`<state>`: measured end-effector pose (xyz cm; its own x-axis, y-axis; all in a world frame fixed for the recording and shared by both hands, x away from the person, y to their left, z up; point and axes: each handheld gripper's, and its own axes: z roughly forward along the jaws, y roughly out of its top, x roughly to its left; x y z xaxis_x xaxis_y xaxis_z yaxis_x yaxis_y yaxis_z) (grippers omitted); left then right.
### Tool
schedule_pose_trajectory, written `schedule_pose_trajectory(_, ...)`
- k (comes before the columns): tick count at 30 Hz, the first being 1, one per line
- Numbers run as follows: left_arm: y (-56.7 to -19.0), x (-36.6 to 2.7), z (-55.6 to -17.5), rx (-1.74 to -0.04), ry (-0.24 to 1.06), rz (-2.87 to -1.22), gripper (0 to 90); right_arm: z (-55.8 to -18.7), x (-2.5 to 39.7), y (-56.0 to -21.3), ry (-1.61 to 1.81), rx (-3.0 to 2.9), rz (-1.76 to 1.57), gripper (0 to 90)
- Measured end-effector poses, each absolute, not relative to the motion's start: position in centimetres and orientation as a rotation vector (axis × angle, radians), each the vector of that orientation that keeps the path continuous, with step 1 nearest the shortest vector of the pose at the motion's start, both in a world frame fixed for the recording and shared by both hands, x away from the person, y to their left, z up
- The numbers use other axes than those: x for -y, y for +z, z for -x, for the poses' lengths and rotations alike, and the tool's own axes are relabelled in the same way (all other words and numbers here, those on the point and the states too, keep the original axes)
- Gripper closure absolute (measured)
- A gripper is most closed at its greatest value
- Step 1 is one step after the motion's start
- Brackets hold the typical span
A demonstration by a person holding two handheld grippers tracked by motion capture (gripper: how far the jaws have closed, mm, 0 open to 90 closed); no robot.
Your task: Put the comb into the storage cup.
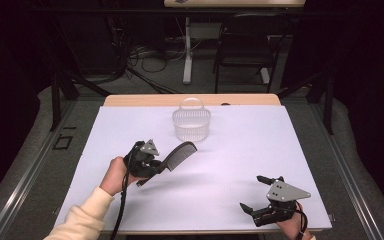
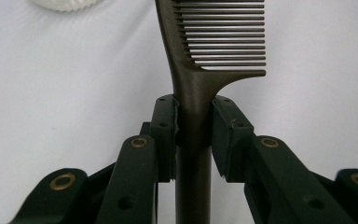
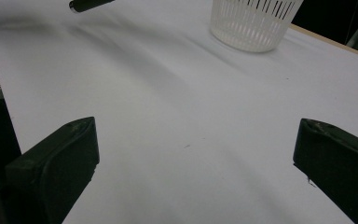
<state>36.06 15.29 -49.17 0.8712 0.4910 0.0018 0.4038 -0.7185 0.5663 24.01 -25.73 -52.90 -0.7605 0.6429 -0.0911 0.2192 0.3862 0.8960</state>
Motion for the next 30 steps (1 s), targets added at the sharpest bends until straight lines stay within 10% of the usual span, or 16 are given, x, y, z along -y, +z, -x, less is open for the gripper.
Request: schedule_pose_trajectory(30,-49.4,-17.5,-35.3,-0.75,0.264,-2.27,72.0,-24.0,25.8,-52.9,1.338,-2.225,-0.745,0.0)
